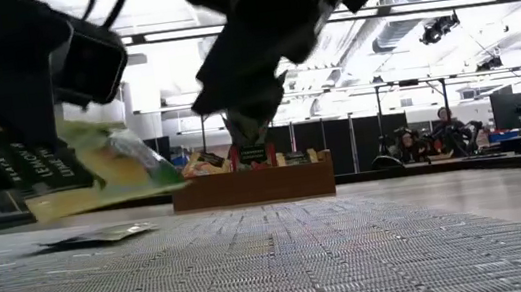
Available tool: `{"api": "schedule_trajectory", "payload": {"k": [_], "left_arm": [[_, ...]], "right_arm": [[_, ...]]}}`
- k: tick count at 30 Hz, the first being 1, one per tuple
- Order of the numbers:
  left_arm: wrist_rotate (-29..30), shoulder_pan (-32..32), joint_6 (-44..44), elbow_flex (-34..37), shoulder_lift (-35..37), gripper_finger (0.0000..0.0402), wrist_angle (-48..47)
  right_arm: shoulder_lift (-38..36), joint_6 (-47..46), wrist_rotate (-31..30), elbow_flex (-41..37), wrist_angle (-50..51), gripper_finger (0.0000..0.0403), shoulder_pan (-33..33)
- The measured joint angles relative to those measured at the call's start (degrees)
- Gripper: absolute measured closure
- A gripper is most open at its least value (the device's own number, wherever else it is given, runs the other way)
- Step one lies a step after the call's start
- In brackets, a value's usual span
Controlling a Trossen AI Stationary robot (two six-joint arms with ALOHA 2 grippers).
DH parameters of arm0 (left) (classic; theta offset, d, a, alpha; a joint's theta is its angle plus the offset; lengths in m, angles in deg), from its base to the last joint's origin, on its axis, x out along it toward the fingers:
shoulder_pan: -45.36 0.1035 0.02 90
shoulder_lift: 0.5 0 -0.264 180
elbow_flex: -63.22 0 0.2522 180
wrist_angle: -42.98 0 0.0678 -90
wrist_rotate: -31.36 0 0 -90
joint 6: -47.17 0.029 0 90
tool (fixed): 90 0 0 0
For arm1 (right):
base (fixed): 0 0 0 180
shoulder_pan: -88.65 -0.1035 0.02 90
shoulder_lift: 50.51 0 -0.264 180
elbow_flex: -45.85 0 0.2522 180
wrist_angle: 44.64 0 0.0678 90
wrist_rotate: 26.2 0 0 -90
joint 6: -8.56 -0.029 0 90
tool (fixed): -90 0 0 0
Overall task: Pick & Place Tea
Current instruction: Put the yellow tea bag into the right section of the wooden organizer
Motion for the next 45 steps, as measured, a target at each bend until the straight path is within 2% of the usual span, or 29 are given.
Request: {"api": "schedule_trajectory", "payload": {"k": [5, 11, 20, 32, 36, 41, 45], "left_arm": [[-6.73, 4.43, 10.35, -0.83, 2.95, 0.0401, -2.71], [-13.59, 8.19, 21.7, -7.36, 2.87, 0.0401, -12.56], [-13.47, 10.36, 30.42, -13.83, 2.82, 0.0401, -23.11], [-10.92, 10.33, 31.17, -14.14, 2.82, 0.0401, -23.74], [-10.66, 10.31, 31.14, -14.14, 2.82, 0.0401, -23.74], [-9.44, 10.29, 31.1, -14.14, 2.81, 0.0401, -23.76], [-9.41, 10.29, 30.26, -14.14, 2.79, 0.0401, -23.82]], "right_arm": [[-2.69, -0.04, 0.84, 0.02, -0.72, 0.0269, 0.15], [-2.74, -1.48, 0.81, 0.64, -0.67, 0.0269, 0.47], [-2.74, -2.9, 0.59, 0.74, -1.01, 0.0269, 1.91], [-2.74, -3.24, 1.58, 0.74, -1.38, 0.0273, 1.85], [-2.74, -3.5, 2.13, 0.74, -1.47, 0.0306, 1.85], [-2.74, -3.42, 3.92, 0.74, -2.13, 0.0389, 1.87], [-2.74, -3.91, 2.56, 0.74, -2.58, 0.0396, 1.85]]}}
